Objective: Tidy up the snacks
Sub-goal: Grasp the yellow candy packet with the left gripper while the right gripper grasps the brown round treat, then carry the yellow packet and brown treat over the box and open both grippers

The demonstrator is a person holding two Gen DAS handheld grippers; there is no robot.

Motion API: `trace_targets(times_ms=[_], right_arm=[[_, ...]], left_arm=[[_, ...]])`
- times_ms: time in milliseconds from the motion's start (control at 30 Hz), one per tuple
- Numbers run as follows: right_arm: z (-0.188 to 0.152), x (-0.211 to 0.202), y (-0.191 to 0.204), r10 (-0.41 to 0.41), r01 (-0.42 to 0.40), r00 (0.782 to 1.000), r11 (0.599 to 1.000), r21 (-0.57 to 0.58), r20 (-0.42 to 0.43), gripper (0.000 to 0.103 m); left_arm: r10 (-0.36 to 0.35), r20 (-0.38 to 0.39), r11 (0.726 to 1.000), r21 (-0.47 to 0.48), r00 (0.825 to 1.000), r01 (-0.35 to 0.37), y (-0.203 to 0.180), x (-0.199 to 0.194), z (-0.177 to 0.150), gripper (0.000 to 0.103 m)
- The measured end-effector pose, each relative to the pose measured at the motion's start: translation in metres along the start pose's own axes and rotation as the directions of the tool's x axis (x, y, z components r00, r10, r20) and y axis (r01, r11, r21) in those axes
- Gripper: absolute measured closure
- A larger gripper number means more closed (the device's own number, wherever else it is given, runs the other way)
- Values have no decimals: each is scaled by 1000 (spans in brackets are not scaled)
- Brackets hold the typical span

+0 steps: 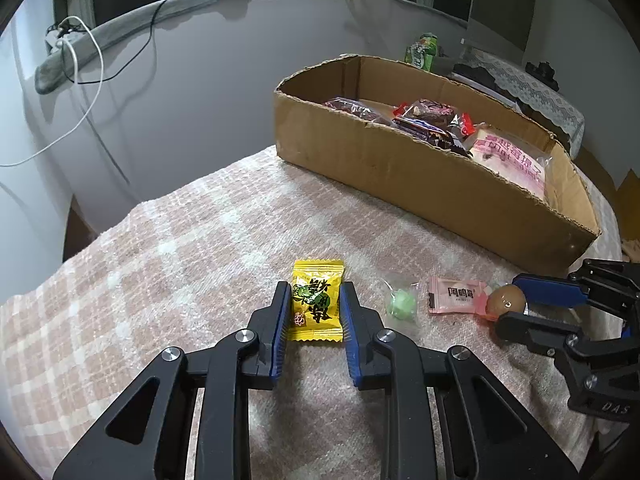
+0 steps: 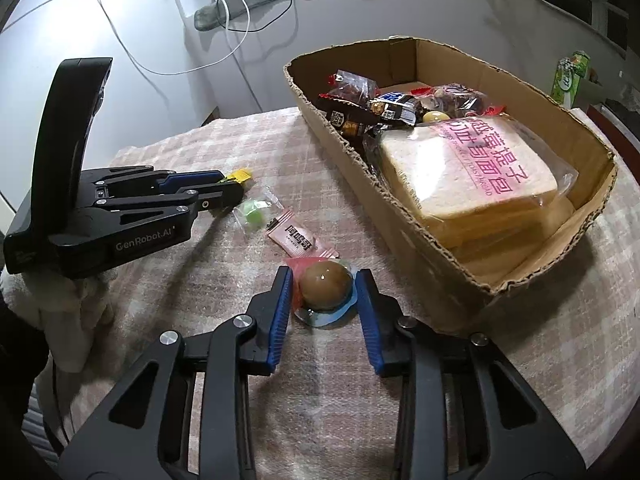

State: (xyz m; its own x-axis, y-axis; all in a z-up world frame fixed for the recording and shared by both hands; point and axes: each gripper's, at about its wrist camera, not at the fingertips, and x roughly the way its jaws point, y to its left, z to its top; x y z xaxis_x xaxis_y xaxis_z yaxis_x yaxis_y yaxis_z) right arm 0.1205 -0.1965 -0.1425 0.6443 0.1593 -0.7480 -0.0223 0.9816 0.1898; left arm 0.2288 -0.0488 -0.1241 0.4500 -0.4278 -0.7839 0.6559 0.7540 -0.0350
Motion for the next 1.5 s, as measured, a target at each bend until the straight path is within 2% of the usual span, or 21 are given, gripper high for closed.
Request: trace_targets(times_ms=[33,67,167,267,333,667,967,1300,1500], right_arm=[[1,2,1,8,-8,1000,1000,-15,-11,57],[3,6,4,5,-7,999,999,-45,-42,56],[3,8,12,-31,28,999,995,-97,-34,56],[1,5,10,-15,13,1000,994,-107,-22,62],[3,2,9,-13,11,1000,993,-116,-17,73],[1,-8,2,29,-29,1000,995,-93,-3,74],[5,-37,0,78,-74,996,992,-104,36,74],[20,-83,-10,121,-107,987,985,-133,110,74],[29,-104,-30,114,-93,983,985,-146,142,74]], left_arm=[[-2,-1,1000,-4,1000,2,0,0,0,81],[-3,-2,1000,-6,1000,3,1,-1,0,81],[2,-6,1000,-9,1000,-2,0,-1,0,81],[5,-6,1000,-13,1000,-5,0,-1,0,81],[4,-6,1000,-21,1000,-4,0,-2,0,81],[19,6,999,-46,1000,-19,2,-12,-6,81],[40,43,997,-61,998,-37,-1,-36,-3,81],[69,104,997,-49,992,-64,-22,-64,17,81],[74,129,997,-34,989,-71,-39,-71,31,81]])
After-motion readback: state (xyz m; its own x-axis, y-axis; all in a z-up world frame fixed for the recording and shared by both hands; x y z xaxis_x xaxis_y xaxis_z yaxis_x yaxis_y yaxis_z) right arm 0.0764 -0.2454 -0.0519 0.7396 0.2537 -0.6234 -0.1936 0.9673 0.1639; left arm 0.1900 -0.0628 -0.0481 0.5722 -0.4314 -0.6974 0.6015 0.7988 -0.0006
